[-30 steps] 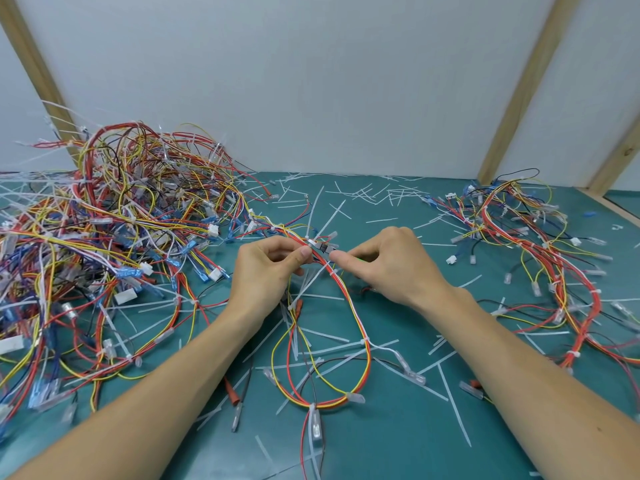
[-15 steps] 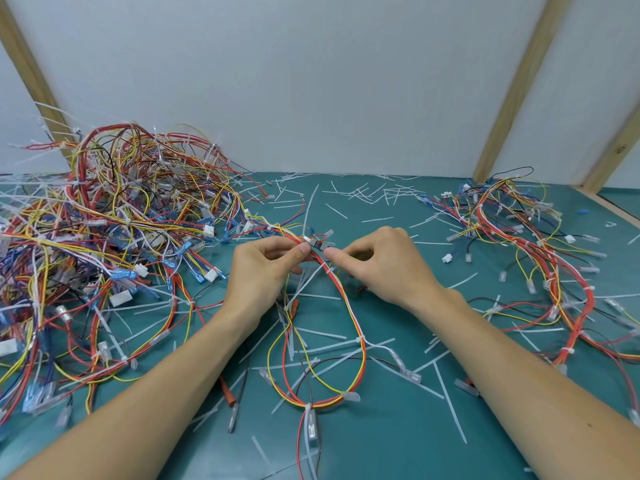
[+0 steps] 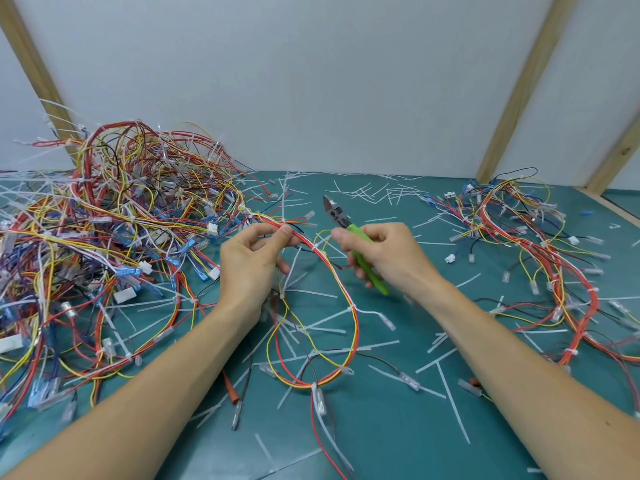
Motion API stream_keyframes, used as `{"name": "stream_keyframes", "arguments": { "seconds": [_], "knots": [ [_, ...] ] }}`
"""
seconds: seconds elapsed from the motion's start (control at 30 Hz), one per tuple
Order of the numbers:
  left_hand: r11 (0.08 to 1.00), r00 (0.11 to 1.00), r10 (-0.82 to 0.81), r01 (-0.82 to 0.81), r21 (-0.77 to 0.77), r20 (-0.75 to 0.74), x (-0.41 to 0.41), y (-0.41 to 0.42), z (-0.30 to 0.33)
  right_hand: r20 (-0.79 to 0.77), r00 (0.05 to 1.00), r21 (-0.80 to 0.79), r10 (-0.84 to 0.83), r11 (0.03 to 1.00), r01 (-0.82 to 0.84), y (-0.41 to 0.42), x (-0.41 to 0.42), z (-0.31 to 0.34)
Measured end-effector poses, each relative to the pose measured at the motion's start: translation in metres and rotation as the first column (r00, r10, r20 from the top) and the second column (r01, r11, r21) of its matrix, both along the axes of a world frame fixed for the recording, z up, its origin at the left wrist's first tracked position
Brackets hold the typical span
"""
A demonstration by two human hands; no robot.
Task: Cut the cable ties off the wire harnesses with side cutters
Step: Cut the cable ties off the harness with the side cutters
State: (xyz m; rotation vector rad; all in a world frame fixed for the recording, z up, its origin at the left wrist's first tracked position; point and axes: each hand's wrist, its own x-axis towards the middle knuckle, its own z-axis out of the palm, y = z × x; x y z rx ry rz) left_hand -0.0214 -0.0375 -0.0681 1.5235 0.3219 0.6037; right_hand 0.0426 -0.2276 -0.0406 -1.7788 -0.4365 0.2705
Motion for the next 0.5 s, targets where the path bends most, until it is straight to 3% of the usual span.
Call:
{"name": "stream_keyframes", "arguments": {
  "seconds": [0.3, 0.5],
  "knots": [
    [0.994, 0.999, -0.037, 0.038, -0.106, 0.017, -0.004, -0.006, 0.006, 0.069, 0.997, -0.035, -0.027, 0.999, 0.03, 0.009, -0.003, -0.008],
    [0.974, 0.985, -0.169, 0.161, -0.161, -0.039, -0.005, -0.012, 0.01, 0.129, 0.988, -0.005, -0.079, 0.997, 0.081, 0.009, -0.004, -0.01]
  ]
}}
